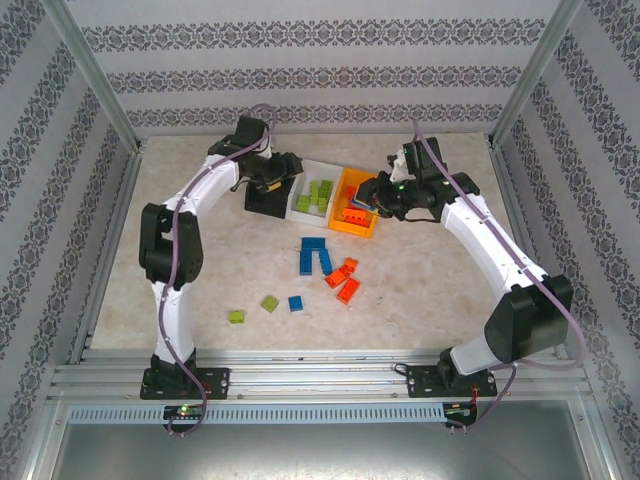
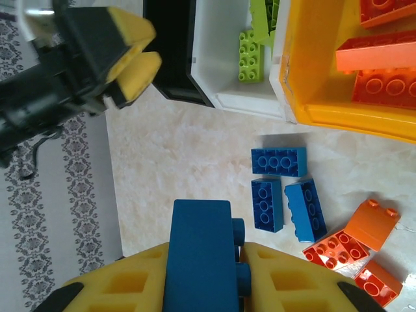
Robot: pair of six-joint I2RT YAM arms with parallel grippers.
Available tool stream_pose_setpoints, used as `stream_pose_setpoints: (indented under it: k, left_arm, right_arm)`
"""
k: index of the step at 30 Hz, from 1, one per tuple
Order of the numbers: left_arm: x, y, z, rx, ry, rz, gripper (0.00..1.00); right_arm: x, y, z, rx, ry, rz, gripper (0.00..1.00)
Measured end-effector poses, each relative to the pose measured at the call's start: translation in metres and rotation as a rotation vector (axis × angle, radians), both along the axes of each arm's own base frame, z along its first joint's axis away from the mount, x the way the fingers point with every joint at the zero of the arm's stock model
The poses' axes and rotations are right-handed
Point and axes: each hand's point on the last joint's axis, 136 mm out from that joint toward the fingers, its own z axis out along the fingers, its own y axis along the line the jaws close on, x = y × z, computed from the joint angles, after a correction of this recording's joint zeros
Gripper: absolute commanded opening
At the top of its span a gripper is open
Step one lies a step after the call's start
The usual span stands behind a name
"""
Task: Sort the legos into containers by color
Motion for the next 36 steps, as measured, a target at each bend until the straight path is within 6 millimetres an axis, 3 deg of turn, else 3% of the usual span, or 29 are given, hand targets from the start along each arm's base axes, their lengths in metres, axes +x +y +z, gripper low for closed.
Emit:
stream_pose_setpoints:
  k: [5, 10, 14, 16, 19, 26, 31, 36]
  left_arm:
    - [-0.025, 0.018, 0.037, 0.008, -0.055, 0.003, 0.74]
    - [-0.058, 0.054, 0.06, 0.04, -0.087, 0.053, 0.74]
    - [-0.091, 0.089, 0.073, 0.063, -0.111, 0.123, 0.75]
    - [-0.113, 0.104, 0.078, 0.075, -0.124, 0.159, 0.75]
    - [-0.145, 0.11, 0.08, 0.073, -0.134, 0.177, 0.75]
    - [-0.199, 0.113, 0.06, 0.049, -0.079, 0.207, 0.75]
    - [-0.226, 0.114, 0.064, 0.043, -0.068, 0.211, 0.78]
    - [-0.246, 0.119, 0.066, 0.056, -0.05, 0.209, 0.79]
  right_arm:
    - [0.006, 0.01, 0.01, -0.001, -0.018, 0.017, 0.27]
    - [0.023, 0.042, 0.029, 0.016, -0.064, 0.076, 0.28]
    - [0.038, 0.073, 0.029, 0.021, -0.069, 0.126, 0.28]
    - [0.048, 0.094, 0.023, 0.02, -0.064, 0.157, 0.28]
    - [0.063, 0.124, 0.01, 0.018, -0.055, 0.196, 0.29]
    - [0.115, 0.183, -0.024, 0.022, -0.054, 0.235, 0.3]
    - [0.153, 0.202, -0.051, 0.034, -0.055, 0.198, 0.35]
    - [0.167, 0.202, -0.09, 0.022, 0.014, 0.132, 0.56]
